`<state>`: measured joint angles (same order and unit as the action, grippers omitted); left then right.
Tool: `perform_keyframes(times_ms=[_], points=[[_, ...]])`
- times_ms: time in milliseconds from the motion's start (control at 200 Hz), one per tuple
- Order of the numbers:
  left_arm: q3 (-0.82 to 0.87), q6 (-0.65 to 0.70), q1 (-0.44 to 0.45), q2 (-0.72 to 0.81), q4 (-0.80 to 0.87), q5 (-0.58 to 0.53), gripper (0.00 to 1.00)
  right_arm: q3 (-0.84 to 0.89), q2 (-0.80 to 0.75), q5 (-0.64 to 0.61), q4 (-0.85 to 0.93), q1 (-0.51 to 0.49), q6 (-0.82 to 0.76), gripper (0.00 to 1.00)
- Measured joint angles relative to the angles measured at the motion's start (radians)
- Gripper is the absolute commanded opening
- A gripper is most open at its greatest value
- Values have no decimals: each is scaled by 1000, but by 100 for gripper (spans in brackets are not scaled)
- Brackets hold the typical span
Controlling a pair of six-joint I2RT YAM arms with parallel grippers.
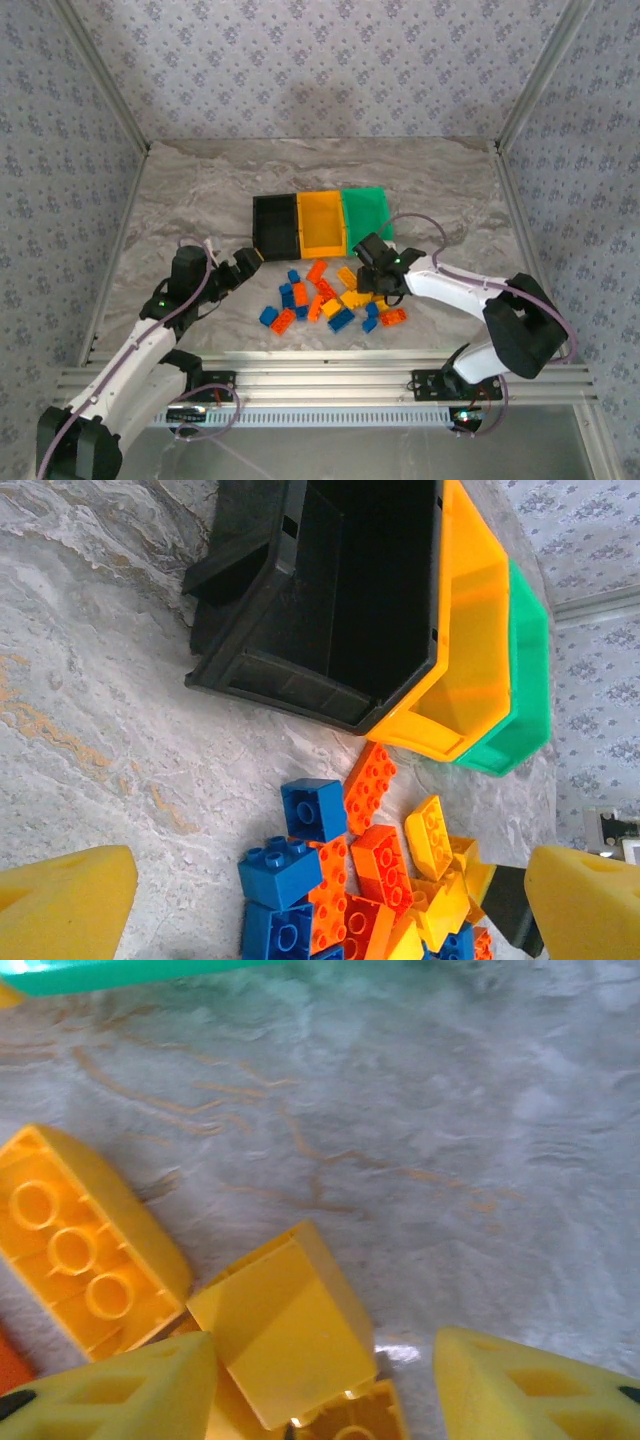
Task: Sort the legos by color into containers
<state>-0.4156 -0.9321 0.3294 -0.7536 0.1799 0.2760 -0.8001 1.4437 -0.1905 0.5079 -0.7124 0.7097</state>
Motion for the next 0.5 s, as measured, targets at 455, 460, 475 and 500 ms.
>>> perform_keyframes(times_ms=[455,460,475,500], points=[[0,0,0,0,0,-3,100,16,5,-2,-45,53,4,68],[0,0,0,0,0,-3,100,16,5,-2,-46,54,4,68],[0,0,0,0,0,-3,100,16,7,-2,-53,55,4,68],[0,0,0,0,0,-3,100,16,10,2,-64,58,4,67]])
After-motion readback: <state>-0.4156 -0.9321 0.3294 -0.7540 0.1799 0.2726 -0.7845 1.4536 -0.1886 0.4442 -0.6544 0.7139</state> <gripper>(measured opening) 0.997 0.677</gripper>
